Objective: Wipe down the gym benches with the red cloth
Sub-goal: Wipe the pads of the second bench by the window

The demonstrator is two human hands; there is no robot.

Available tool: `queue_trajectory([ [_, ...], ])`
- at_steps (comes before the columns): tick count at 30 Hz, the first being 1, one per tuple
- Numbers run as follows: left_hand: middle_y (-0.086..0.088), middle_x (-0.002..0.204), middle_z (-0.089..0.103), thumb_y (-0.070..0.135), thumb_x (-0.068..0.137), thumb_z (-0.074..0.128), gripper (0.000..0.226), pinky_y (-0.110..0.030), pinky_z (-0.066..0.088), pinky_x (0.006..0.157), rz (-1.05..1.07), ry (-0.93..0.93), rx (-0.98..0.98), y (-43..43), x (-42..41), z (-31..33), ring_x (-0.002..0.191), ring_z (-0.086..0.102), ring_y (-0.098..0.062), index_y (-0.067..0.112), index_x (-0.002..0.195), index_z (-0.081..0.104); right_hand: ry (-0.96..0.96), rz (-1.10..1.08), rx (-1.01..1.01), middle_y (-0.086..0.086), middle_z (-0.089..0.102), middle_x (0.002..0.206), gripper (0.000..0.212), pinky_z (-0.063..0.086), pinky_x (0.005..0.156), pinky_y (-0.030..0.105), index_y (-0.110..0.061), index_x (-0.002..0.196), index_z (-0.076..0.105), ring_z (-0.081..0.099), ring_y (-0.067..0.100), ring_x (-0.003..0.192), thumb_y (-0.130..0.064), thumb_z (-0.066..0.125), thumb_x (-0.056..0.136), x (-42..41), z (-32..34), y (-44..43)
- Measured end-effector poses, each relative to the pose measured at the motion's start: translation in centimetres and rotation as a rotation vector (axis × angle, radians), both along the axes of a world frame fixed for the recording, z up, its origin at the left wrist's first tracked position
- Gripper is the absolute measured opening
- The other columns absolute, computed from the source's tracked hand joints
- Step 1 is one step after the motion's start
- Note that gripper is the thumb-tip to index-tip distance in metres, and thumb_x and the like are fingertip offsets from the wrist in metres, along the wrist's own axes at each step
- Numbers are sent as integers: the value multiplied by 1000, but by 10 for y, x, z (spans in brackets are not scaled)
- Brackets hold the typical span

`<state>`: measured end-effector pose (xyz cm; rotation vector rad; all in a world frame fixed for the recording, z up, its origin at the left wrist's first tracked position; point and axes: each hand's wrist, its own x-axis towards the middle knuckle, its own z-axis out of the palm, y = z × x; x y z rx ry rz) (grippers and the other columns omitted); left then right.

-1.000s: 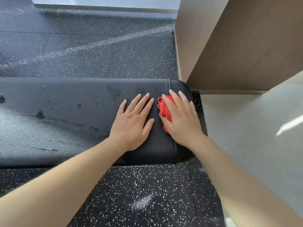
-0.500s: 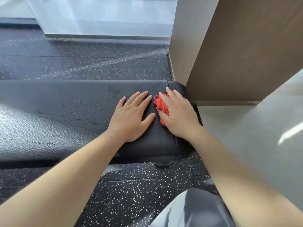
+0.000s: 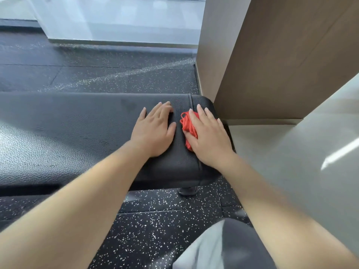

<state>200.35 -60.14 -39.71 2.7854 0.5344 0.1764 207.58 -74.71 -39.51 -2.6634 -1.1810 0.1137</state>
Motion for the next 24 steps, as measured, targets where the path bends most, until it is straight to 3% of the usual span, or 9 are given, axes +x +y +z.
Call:
queue_trajectory([
  [3, 8, 158, 8, 38, 96, 30, 62, -36, 1, 118, 1, 13, 43, 4, 0, -10, 145, 2, -7, 23, 151, 3, 12, -45, 23, 7, 9, 158, 60, 13, 116, 44, -17, 149, 16, 7, 25, 145, -43, 33, 97, 38, 2, 26],
  [7, 8, 159, 2, 41, 97, 26, 59, -35, -1, 118, 4, 52, 77, 5, 2, -8, 145, -2, -9, 25, 151, 9, 17, -68, 34, 10, 10, 158, 61, 15, 116, 44, -15, 149, 16, 9, 28, 145, -44, 33, 97, 53, 3, 41],
  [12, 10, 159, 4, 44, 97, 25, 59, -35, 0, 118, 17, 43, 79, 3, 1, -8, 145, -1, -8, 25, 151, 10, -99, -93, 70, 9, 9, 158, 62, 10, 116, 42, -17, 148, 21, 3, 27, 145, -47, 36, 96, 5, -1, 5],
  [17, 10, 158, 6, 46, 96, 26, 59, -35, 1, 118, 24, 24, 91, 4, 3, -11, 145, 0, -8, 26, 151, 13, -54, -55, 154, 7, 40, 143, 57, 24, 111, 40, -16, 142, 37, 31, 27, 134, -40, 51, 91, 7, -3, 3],
  [24, 10, 158, 8, 47, 96, 28, 59, -35, 3, 118, 34, 10, 105, 4, 3, -12, 145, 3, -8, 27, 150, 15, -1, 7, 123, 4, 27, 153, 58, 18, 115, 40, -17, 146, 29, 18, 25, 142, -38, 45, 94, 47, 0, 30],
])
